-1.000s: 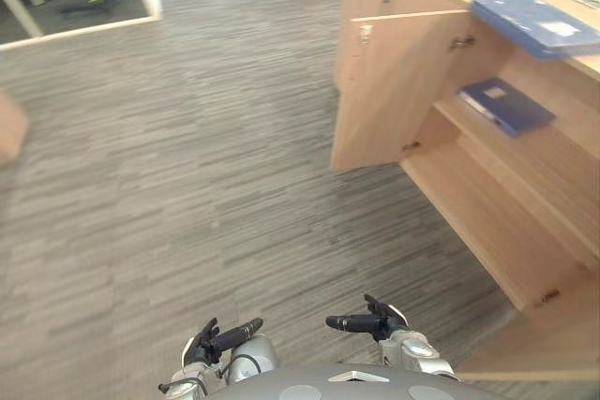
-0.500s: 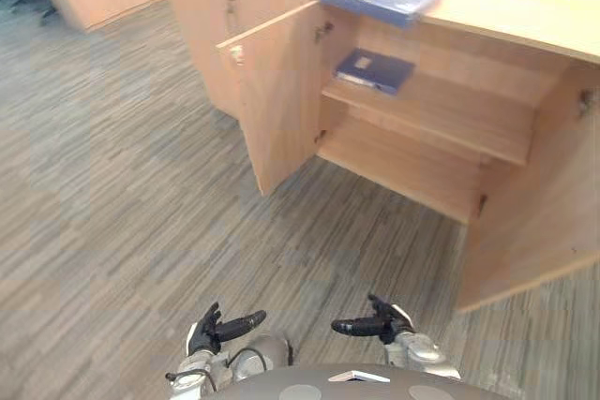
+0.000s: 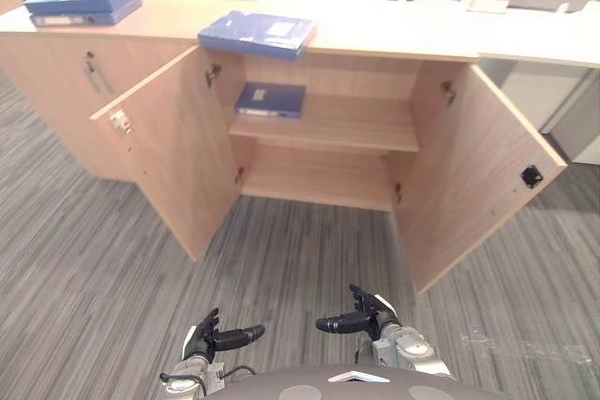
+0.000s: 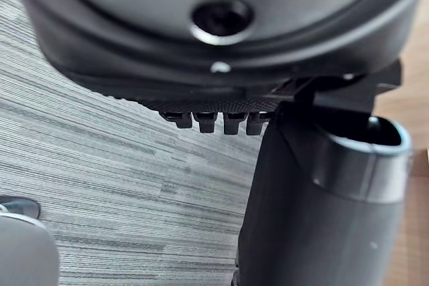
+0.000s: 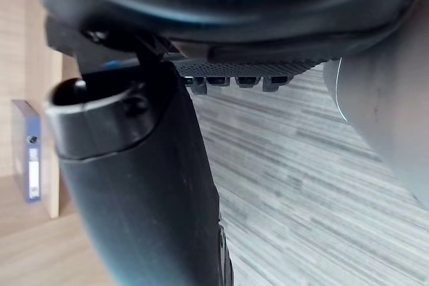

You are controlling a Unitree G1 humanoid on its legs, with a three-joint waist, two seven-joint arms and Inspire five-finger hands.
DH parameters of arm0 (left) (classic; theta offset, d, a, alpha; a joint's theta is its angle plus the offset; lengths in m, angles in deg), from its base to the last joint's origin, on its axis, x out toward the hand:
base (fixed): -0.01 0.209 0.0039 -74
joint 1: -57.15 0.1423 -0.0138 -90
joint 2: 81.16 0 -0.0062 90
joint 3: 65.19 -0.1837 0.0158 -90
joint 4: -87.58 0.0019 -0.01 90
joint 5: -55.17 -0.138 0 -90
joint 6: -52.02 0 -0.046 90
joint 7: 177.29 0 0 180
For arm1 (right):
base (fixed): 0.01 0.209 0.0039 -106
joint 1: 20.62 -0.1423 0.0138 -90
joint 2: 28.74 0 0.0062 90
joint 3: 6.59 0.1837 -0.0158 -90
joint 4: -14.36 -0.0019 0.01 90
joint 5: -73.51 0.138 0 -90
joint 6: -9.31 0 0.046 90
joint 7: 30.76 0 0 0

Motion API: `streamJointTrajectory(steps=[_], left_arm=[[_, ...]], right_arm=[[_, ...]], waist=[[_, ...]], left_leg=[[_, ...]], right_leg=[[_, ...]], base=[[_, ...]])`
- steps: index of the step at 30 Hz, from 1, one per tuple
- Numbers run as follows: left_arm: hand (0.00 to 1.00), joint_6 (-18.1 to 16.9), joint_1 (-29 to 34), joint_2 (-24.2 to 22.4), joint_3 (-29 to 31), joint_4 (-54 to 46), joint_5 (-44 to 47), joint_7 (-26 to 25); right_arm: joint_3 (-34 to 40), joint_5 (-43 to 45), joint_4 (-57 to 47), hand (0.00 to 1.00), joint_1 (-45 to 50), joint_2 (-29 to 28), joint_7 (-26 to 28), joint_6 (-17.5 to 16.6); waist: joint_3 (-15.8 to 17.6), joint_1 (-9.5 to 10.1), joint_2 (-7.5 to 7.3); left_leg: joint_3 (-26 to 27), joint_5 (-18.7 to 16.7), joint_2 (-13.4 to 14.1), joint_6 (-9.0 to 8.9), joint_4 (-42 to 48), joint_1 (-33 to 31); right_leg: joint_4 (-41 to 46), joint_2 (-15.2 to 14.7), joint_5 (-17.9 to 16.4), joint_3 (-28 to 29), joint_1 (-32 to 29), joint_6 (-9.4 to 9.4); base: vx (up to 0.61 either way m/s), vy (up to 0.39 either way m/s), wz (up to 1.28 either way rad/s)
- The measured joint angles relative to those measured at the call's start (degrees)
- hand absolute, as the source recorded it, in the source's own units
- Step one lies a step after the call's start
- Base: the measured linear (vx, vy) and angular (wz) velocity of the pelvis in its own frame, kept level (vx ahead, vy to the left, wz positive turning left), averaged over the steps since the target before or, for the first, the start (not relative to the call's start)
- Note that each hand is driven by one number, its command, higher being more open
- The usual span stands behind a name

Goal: Walk over to the cabinet, pick up the folder, carry it to the office cabinet, place the folder inside the office cabinet, then close the office cabinet door

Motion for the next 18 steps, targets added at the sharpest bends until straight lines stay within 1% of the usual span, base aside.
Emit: streamJointTrajectory(steps=[1,2,3,4,5,6,7,8,9,10,11,12,13,14,15,16,17,18], left_arm=[[1.0,0.03,0.04,0.54,-0.93,0.79,0.01,0.19],[1.0,0.03,0.07,0.73,-1.21,1.03,0.01,0.28],[1.0,-0.01,0.06,0.8,-1.3,1.09,0.01,0.36],[1.0,-0.08,-0.28,0.76,-1.41,1.48,0.03,0.39],[1.0,-0.06,-1.0,0.56,-1.62,1.82,0.13,0.27],[1.0,-0.08,-1.07,0.56,-1.58,1.9,0.32,0.27],[1.0,-0.1,-1.03,0.61,-1.2,1.94,0.39,0.01],[1.0,-0.03,-0.93,0.45,-0.44,2.27,0.55,-0.37],[1.0,0.03,-1.05,0.16,-0.03,2.66,0.56,-0.6],[1.0,0.06,-1.39,-0.6,0.6,3.19,0.54,-0.77],[1.0,0.05,-2.11,-1.91,1.97,4.26,0.53,-0.71],[1.0,0.05,-2.36,-2.08,2.31,4.44,0.5,-0.64],[1.0,0.03,-3.08,-2.15,2.31,4.93,0.29,-0.65],[1.0,-0.03,-3.61,-2.56,2.3,5.06,0.27,-0.63],[1.0,-0.16,-3.9,-3.09,2.29,5.07,0.26,-0.64],[1.0,-0.2,-4.76,-4.02,2.23,5.23,0.21,-0.61],[1.0,-0.21,-6.63,-5.23,2.02,5.64,0.07,-0.46],[1.0,-0.22,-7.34,-6.09,1.3,5.67,-0.01,-0.16]], right_arm=[[-0.33,0.1,-0.05,1.0,-0.33,-0.05,-0.19,-0.34],[-0.5,0.27,-0.09,1.0,-0.6,-0.1,-0.33,-0.48],[-0.5,0.4,-0.12,1.0,-0.89,-0.1,-0.5,-0.5],[-0.28,1.08,-0.13,1.0,-1.68,-0.01,-0.96,-0.52],[0.04,1.09,-0.03,1.0,-2.52,0.1,-1.51,-0.34],[0.21,1.1,-0.04,1.0,-2.84,0.08,-1.82,-0.34],[0.39,1.11,-0.05,1.0,-3.11,0.07,-2.0,-0.35],[0.79,1.14,-0.11,1.0,-3.06,0.02,-2.0,-0.4],[1.17,1.16,-0.06,1.0,-2.9,0.09,-2.02,-0.37],[2.04,1.33,-0.17,1.0,-2.88,0.2,-1.99,-0.35],[3.21,2.69,-0.87,1.0,-2.95,0.41,-1.99,-0.39],[4.22,2.78,-1.26,1.0,-2.9,0.42,-1.96,-0.39],[5.49,3.5,-1.85,1.0,-2.26,0.17,-1.91,-0.54],[6.5,4.59,-2.4,1.0,-1.47,-0.16,-1.88,-0.83],[6.65,4.94,-2.43,1.0,-1.3,-0.11,-1.82,-0.88],[7.04,4.95,-2.36,1.0,-1.27,-0.1,-1.71,-0.96],[7.72,4.98,-2.05,1.0,-1.37,-0.14,-1.24,-1.41],[7.94,4.96,-1.52,1.0,-1.67,-0.2,-0.88,-1.63]], waist=[[0.3,-0.48,0.11],[0.31,-0.73,0.12],[0.36,-0.97,0.2],[1.04,-1.23,0.6],[2.07,-1.25,1.27],[2.81,-1.14,1.35],[3.86,-0.96,1.21],[4.54,-0.6,1.06],[4.66,-0.55,0.89],[5.27,-0.44,1.89],[5.85,-0.31,3.41],[5.82,-0.21,3.45],[5.85,-0.42,3.34],[4.99,-1.0,3.1],[4.45,-1.38,3.44],[3.97,-1.85,3.91],[3.76,-2.35,4.19],[3.71,-2.52,4.29]], left_leg=[[0.72,0.0,1.23,0.0,-0.49,1.25],[1.41,-0.01,1.9,0.0,-0.49,1.19],[1.79,-0.01,2.34,0.0,-0.55,0.96],[2.66,-0.04,3.15,-0.05,-0.96,0.91],[3.22,-0.06,3.77,-0.1,-1.75,1.3],[3.37,-0.09,3.86,-0.16,-1.94,1.67],[3.32,-0.41,3.63,-0.73,-1.95,2.38],[2.68,-0.98,3.22,-1.73,-1.96,3.66],[2.06,-1.23,3.22,-2.17,-1.98,4.32],[0.67,-1.31,3.47,-2.32,-1.67,4.84],[-0.87,-0.54,4.24,-2.86,-1.23,5.04],[-1.55,0.47,4.14,-3.0,-1.38,5.14],[-3.98,2.17,4.21,-3.32,-1.52,5.99],[-6.76,2.79,4.76,-3.48,-1.11,6.18],[-8.19,2.79,5.37,-3.48,-0.86,6.16],[-10.07,2.78,6.34,-3.48,-0.47,6.1],[-13.03,2.76,8.13,-3.52,-0.08,6.08],[-14.76,2.73,9.39,-3.57,0.37,5.98]], right_leg=[[-2.23,0.72,-2.51,-4.78,-0.63,-0.68],[-6.13,1.55,-2.84,-7.21,-1.44,-0.81],[-9.65,1.96,-2.82,-8.45,-2.07,-0.78],[-18.08,2.66,-2.26,-10.01,-2.94,0.01],[-27.97,3.43,-0.49,-10.89,-3.03,1.91],[-32.84,3.52,1.16,-11.32,-2.82,2.23],[-42.45,3.94,5.43,-11.55,-2.17,2.35],[-48.18,4.33,12.35,-11.44,-1.26,1.64],[-49.3,4.5,16.45,-11.56,-0.47,0.69],[-48.86,4.78,19.9,-11.12,-0.05,-0.95],[-46.13,5.83,17.65,-10.45,-0.88,-1.86],[-43.97,5.84,16.3,-9.88,-1.71,-2.27],[-39.61,5.58,13.14,-9.48,-2.56,-2.19],[-35.3,5.3,10.15,-9.44,-3.68,-1.84],[-33.83,5.37,8.85,-9.68,-4.03,-1.68],[-32.2,5.37,7.15,-10.53,-4.08,-1.58],[-29.6,5.69,4.78,-10.44,-4.08,-1.52],[-28.25,6.25,3.79,-10.09,-4.01,-1.97]], base=[[0.1,-0.118,-0.53],[0.03,-0.067,-0.37],[0.0,-0.056,-0.29],[0.05,-0.065,-0.28],[0.14,-0.065,-0.28],[0.23,-0.107,-0.33],[0.29,-0.198,-0.4],[0.32,-0.241,-0.4],[0.36,-0.274,-0.43],[0.35,-0.253,-0.39],[0.34,-0.231,-0.42],[0.31,-0.226,-0.27],[0.31,-0.223,-0.02],[0.31,-0.222,0.17],[0.29,-0.182,0.38],[0.31,-0.176,0.67],[0.32,-0.187,0.81],[0.27,-0.163,0.77]])
